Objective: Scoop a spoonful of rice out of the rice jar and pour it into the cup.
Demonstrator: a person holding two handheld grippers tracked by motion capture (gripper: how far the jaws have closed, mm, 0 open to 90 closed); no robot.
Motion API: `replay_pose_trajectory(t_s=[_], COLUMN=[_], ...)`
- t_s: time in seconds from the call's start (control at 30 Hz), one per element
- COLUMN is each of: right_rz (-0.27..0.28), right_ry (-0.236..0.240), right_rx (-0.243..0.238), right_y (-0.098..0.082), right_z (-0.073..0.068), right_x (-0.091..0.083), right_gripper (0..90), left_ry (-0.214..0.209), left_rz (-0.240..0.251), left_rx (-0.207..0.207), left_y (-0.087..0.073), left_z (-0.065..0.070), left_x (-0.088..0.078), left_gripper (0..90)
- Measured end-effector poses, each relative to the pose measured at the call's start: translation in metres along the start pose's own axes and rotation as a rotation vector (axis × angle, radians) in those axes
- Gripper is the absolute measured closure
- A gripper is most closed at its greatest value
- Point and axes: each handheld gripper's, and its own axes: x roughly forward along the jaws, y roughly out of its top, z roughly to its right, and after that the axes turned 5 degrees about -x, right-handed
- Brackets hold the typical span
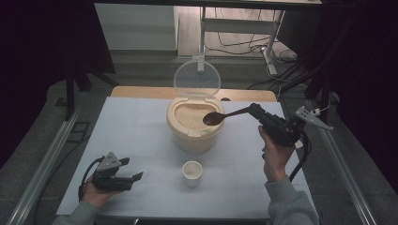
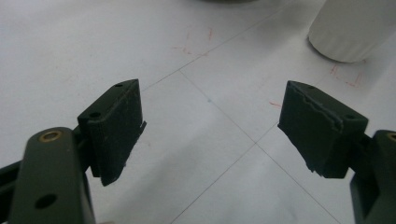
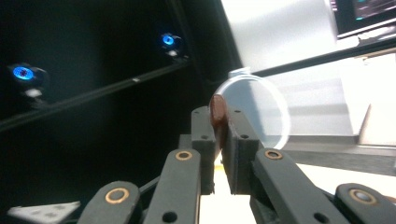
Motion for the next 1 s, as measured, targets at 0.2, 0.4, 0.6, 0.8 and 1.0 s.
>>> replay_pose_trajectory(t_s=[0.2,0.4,0.6,0.8,1.0], right_rz=[-0.04,-0.096,-0.141,-0.208,-0.246], right_ry=[-0.053,-0.103,-0.146,-0.182,-0.177], right_rx=[-0.025,-0.088,-0.159,-0.247,-0.272], right_y=[0.007,0.009,0.01,0.004,-0.006], right_z=[0.009,0.01,0.004,-0.004,-0.008], right_x=[0.028,0.05,0.062,0.074,0.081], right_gripper=[83.5,83.5,83.5,83.5,83.5], left_ry=[0.003,-0.005,-0.004,-0.005,-0.005], left_rz=[-0.003,-0.014,-0.017,-0.024,-0.025], left_rx=[-0.001,-0.001,0.005,0.021,0.021], left_y=[0.0,-0.001,-0.001,0.0,-0.001], left_z=[0.0,-0.001,0.0,0.003,0.002], left_x=[0.001,0.002,0.003,0.004,0.003], left_gripper=[21.4,21.3,21.3,21.2,21.3])
